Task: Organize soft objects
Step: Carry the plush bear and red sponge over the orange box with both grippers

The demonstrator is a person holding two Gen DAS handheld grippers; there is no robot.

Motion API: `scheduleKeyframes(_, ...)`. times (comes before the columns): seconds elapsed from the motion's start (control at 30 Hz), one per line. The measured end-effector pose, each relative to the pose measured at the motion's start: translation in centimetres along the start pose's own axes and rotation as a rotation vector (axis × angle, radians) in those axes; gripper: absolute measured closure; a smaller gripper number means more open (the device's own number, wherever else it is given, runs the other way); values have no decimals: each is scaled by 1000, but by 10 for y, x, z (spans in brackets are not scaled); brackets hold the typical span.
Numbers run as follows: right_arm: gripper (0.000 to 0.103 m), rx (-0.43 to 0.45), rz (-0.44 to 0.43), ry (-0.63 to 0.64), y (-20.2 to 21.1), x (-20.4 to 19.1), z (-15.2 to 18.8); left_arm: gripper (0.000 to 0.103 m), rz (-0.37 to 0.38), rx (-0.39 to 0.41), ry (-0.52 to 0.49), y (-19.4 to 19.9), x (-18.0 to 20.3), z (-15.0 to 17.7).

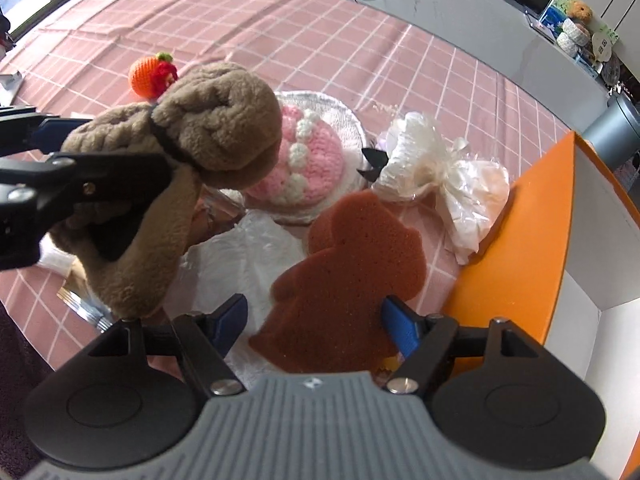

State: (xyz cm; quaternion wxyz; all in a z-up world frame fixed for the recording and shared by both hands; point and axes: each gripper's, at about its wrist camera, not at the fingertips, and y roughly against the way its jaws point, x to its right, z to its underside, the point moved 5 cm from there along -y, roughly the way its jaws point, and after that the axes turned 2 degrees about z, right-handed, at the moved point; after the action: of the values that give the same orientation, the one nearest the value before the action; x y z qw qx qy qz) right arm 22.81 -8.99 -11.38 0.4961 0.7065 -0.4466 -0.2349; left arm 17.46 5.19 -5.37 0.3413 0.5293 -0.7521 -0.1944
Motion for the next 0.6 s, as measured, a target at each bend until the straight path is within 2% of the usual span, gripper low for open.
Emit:
scheduleKeyframes(0.1, 41, -21, 8, 11, -3, 0, 0, 45, 0, 1, 5, 1, 2, 3)
scheduleKeyframes(0.2, 47, -18, 7, -13, 2, 7, -1, 45, 2, 7, 7, 5, 6, 4)
scheduleKeyframes(0.33, 62, 15, -5, -40, 17, 13, 2, 45, -8, 17, -4, 11, 11, 4)
scheduleKeyframes(0.6, 67, 160, -69, -139, 66, 26, 3, 45, -37, 53, -4, 29, 19, -1)
